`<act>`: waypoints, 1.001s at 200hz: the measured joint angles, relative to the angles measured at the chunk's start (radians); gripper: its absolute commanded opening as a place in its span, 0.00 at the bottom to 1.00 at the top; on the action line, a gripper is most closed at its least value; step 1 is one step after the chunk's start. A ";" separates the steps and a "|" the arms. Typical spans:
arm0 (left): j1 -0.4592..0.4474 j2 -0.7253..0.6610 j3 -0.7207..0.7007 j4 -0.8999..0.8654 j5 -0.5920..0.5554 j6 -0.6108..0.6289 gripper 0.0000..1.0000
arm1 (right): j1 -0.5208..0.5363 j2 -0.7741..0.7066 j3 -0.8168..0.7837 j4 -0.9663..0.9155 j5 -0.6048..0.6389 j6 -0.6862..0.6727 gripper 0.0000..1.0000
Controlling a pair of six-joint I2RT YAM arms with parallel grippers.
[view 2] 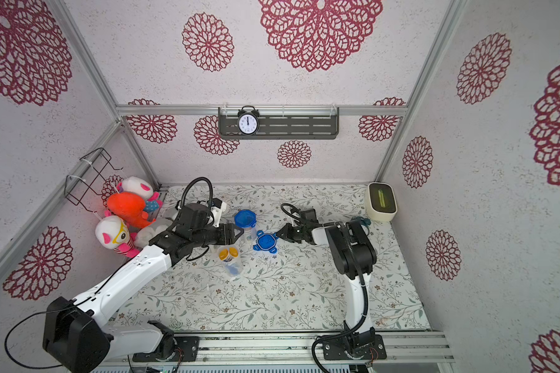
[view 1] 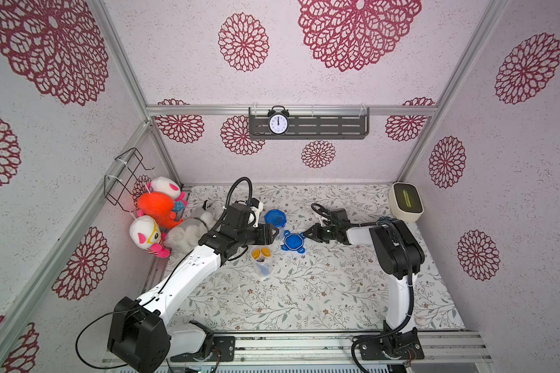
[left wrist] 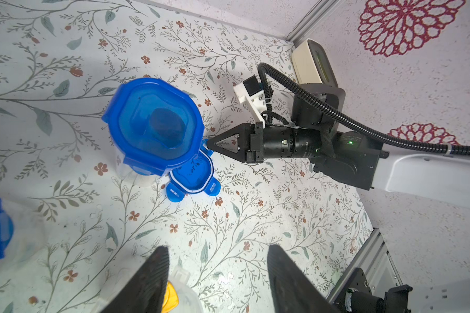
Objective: Pack away toiletry kits
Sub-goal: Pick up the lid from the center of the board.
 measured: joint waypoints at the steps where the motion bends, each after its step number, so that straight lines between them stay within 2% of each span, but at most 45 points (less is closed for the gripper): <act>1: 0.000 0.000 0.000 0.000 0.000 0.000 0.62 | 0.000 0.000 0.000 0.000 0.001 -0.003 0.12; 42: -0.001 0.000 0.000 0.008 -0.011 0.014 0.63 | 0.004 -0.053 -0.043 -0.002 0.036 -0.043 0.08; 96: -0.001 -0.042 -0.003 0.079 -0.040 0.108 0.68 | 0.000 -0.270 -0.182 -0.018 0.090 -0.064 0.04; 126: -0.001 -0.141 -0.065 0.201 -0.055 0.187 0.77 | -0.003 -0.501 -0.255 -0.086 0.138 -0.103 0.04; 159: -0.002 -0.196 -0.165 0.377 -0.077 0.298 0.91 | -0.006 -0.779 -0.233 -0.165 0.152 -0.219 0.06; 180: -0.001 -0.205 -0.254 0.531 -0.079 0.360 0.97 | -0.007 -0.891 -0.159 -0.199 0.101 -0.309 0.06; 200: 0.000 -0.167 -0.278 0.647 -0.024 0.412 0.98 | -0.008 -0.934 -0.093 -0.199 0.017 -0.374 0.06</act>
